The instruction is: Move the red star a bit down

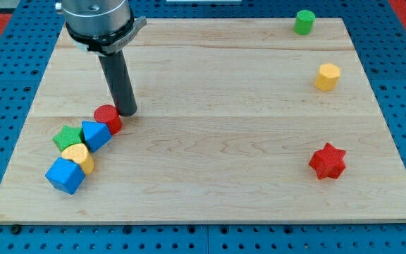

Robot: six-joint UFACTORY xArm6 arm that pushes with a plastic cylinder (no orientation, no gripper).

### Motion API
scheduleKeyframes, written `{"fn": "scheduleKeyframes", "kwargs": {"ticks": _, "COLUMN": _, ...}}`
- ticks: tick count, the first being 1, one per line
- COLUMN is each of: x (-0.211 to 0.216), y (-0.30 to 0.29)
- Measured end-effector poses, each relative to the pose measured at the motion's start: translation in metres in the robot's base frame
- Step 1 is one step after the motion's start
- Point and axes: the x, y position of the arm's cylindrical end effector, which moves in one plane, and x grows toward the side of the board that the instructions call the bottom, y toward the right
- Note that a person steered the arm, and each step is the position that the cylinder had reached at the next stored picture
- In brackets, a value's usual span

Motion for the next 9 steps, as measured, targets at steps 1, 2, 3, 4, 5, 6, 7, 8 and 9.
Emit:
{"fn": "scheduleKeyframes", "kwargs": {"ticks": 1, "x": 0.009, "y": 0.033}}
{"fn": "scheduleKeyframes", "kwargs": {"ticks": 2, "x": 0.012, "y": 0.102}}
{"fn": "scheduleKeyframes", "kwargs": {"ticks": 3, "x": 0.012, "y": 0.201}}
{"fn": "scheduleKeyframes", "kwargs": {"ticks": 4, "x": 0.010, "y": 0.311}}
{"fn": "scheduleKeyframes", "kwargs": {"ticks": 5, "x": 0.013, "y": 0.396}}
{"fn": "scheduleKeyframes", "kwargs": {"ticks": 6, "x": 0.059, "y": 0.379}}
{"fn": "scheduleKeyframes", "kwargs": {"ticks": 7, "x": 0.077, "y": 0.348}}
{"fn": "scheduleKeyframes", "kwargs": {"ticks": 8, "x": 0.072, "y": 0.276}}
{"fn": "scheduleKeyframes", "kwargs": {"ticks": 9, "x": 0.072, "y": 0.281}}
